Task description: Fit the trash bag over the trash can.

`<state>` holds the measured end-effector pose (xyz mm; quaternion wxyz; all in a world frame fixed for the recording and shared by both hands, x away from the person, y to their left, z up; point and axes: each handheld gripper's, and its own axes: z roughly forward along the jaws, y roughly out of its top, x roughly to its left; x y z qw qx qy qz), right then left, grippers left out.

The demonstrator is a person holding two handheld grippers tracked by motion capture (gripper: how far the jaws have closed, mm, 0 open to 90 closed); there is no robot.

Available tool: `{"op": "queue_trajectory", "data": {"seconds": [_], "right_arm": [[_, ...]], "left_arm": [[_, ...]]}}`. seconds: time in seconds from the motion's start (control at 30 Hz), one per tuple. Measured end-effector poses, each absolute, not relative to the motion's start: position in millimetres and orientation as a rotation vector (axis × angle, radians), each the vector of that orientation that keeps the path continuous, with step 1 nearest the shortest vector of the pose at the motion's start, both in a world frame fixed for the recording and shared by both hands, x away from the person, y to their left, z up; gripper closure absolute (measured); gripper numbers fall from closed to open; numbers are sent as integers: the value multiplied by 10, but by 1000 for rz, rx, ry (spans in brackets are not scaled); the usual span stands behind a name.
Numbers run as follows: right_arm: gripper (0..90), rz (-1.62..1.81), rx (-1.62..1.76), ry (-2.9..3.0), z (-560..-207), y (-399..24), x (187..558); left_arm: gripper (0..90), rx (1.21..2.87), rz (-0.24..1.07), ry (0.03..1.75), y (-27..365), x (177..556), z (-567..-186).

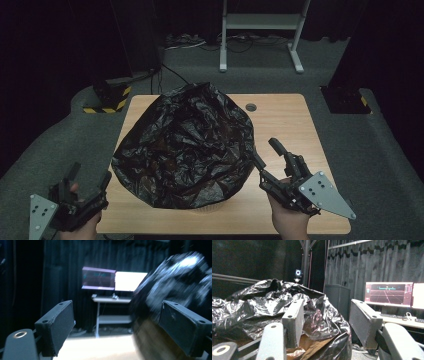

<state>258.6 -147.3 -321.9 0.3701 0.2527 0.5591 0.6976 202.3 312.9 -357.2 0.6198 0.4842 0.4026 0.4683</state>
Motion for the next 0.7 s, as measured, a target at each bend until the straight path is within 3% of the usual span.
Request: {"op": "queue_trajectory", "data": {"seconds": [0.17,0.2,0.3,0.43,0.47,0.7], "right_arm": [[468,1804,707,1493,-3333,-1405,2675],[481,1806,716,1504,-3364,-1392,2689],[576,1800,766,1573,-3452,-1369,2744],[894,1749,781,1611,-3523,-1395,2777],[899,1734,779,1607,-3528,-1402,2775],[899,1707,828,1527,-3554,-1524,2825]], "left_arm": [[161,1194,1076,838,2875,2276,-3403],[202,1222,1076,833,2833,2342,-3416],[490,1294,1069,808,2736,2495,-3497],[706,1319,1055,783,2611,2612,-3545],[746,1319,1059,780,2583,2636,-3544],[803,1274,1085,778,2456,2730,-3555]]}}
